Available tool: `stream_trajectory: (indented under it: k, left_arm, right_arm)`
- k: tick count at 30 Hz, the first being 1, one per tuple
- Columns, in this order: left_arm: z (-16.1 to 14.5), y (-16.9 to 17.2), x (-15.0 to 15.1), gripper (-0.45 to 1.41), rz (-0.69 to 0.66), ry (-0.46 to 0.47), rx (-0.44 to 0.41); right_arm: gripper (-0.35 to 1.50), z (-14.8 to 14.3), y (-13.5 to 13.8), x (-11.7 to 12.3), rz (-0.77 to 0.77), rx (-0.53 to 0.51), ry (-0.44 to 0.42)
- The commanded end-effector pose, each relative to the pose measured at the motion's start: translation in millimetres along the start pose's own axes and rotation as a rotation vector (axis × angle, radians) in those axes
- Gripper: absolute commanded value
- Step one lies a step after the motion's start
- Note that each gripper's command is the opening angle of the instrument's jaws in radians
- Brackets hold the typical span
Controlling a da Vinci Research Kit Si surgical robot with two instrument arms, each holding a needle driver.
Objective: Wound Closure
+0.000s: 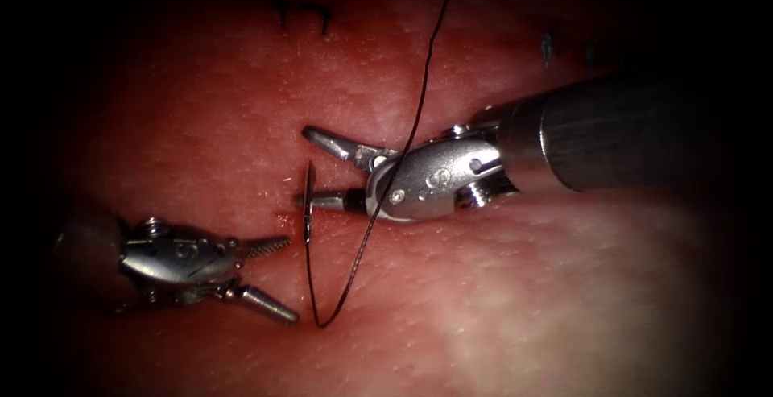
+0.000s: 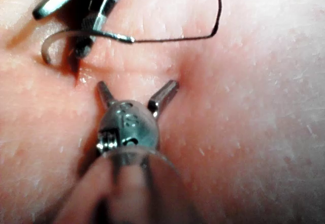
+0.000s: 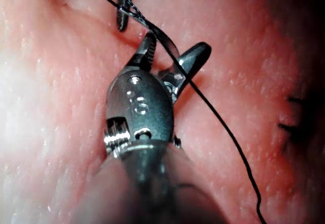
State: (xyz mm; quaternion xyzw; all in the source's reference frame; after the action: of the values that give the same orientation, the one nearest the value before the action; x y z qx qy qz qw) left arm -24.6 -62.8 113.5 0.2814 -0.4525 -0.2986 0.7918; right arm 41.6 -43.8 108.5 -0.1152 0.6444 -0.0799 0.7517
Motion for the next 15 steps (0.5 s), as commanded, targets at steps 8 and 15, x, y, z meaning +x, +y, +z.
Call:
stream_trajectory:
  k: [8,15]
  left_arm:
    - [0.6,-0.5,0.9,0.7,-0.003,0.001,0.003]
    - [0.6,-0.5,0.5,0.72,-0.005,0.001,0.003]
  right_arm:
    - [-0.35,1.2,-0.2,-0.3,-0.1,0.112,0.065]
    - [-0.35,0.9,0.0,-0.6,-0.135,0.115,0.065]
